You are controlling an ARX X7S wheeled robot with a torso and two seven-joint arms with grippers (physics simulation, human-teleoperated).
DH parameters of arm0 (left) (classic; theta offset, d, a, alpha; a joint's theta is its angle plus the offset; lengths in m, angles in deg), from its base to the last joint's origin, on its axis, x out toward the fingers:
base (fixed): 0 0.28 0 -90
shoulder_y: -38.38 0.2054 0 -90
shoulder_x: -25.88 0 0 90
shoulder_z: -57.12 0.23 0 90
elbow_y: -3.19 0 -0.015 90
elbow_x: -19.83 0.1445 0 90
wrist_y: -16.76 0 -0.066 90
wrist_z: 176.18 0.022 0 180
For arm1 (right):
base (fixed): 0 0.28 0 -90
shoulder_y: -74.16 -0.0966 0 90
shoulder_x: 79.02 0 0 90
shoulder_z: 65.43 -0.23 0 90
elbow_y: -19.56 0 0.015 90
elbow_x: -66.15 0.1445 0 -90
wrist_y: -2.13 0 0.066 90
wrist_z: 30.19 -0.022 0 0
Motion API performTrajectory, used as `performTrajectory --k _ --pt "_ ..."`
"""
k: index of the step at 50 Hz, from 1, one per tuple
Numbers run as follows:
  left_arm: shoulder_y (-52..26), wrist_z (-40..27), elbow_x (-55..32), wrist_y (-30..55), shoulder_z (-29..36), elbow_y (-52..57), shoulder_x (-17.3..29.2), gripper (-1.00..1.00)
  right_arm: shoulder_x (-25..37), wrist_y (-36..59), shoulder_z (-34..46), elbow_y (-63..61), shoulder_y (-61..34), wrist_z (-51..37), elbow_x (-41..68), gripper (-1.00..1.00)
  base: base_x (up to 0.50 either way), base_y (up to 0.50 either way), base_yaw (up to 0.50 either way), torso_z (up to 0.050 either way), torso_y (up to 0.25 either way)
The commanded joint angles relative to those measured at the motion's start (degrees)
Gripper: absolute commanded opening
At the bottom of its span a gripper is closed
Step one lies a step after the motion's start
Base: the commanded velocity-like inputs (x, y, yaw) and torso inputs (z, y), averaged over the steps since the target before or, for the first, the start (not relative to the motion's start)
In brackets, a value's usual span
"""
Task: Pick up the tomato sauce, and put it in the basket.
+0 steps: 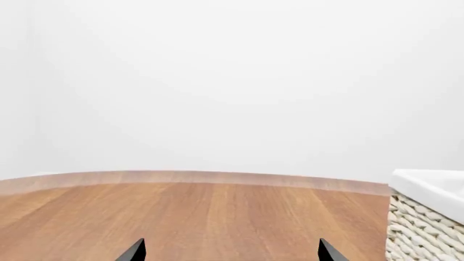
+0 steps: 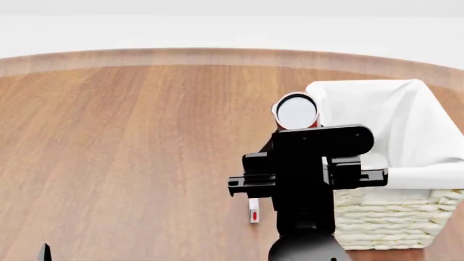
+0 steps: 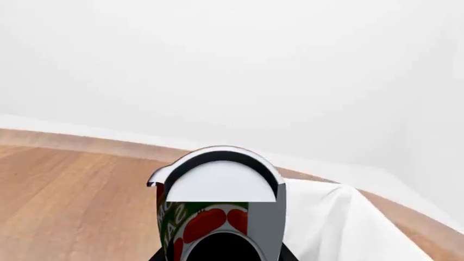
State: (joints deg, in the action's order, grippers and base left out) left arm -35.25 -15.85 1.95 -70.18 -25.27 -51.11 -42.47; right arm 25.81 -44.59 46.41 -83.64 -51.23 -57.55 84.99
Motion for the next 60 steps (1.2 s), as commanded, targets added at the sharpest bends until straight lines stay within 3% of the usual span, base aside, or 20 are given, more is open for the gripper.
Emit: performTrajectory --k 1,39,60 --pt "-0.08 -0.14 -0.27 -0.19 -0.01 -0.34 0.13 1.00 0.10 1.92 -2.47 4.67 -6.00 1.59 -0.43 -1.00 0.00 0.00 0.00 0.000 0.000" --pt "-0.43 -0.40 -0.84 -1.00 0.31 -1.31 0.43 1.00 1.52 1.52 -5.00 24.60 -21.30 3.69 -1.59 -1.00 0.00 0.00 0.00 0.000 0.000" --pt "-0.71 -0.65 -1.03 -1.07 0.74 -1.75 0.54 1.00 1.66 -0.24 -3.29 45.47 -32.37 7.80 -3.61 -1.00 0.00 0.00 0.00 0.000 0.000"
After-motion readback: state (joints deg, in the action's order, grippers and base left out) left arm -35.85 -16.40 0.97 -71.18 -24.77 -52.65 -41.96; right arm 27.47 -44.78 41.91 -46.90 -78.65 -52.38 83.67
